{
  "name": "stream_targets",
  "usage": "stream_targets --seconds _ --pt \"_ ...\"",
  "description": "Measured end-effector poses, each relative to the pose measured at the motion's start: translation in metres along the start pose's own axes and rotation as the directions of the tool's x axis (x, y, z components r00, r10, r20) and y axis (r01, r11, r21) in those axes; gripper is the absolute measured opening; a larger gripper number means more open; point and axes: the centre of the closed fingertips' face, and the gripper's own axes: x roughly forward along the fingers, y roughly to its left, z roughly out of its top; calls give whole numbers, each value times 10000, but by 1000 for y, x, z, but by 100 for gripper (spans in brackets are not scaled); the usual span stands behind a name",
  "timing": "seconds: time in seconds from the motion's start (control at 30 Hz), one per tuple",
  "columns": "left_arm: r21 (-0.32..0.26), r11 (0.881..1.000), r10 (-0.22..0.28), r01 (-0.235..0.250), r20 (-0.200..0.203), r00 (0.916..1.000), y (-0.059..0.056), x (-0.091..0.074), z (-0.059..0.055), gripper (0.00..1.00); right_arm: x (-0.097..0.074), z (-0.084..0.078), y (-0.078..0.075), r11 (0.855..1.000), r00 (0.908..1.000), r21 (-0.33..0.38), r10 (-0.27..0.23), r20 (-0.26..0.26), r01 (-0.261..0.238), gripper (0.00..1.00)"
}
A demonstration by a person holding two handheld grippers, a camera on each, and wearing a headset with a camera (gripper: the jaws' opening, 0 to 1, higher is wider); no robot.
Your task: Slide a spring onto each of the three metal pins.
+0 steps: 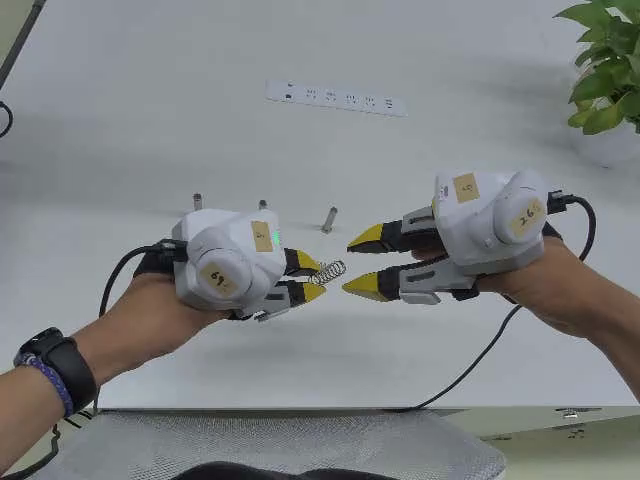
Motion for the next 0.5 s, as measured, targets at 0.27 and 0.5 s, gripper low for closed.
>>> stream_targets --seconds 0.27,0.5 --pt "146 9998 -150 151 -91 9998 -5 3 -1 2 10 -4 6 9978 9982 -554 322 -500 -350 24" --pt "209 9995 -227 229 -122 9997 -7 4 -1 2 16 -7 10 9938 9953 -925 549 -799 -623 22"
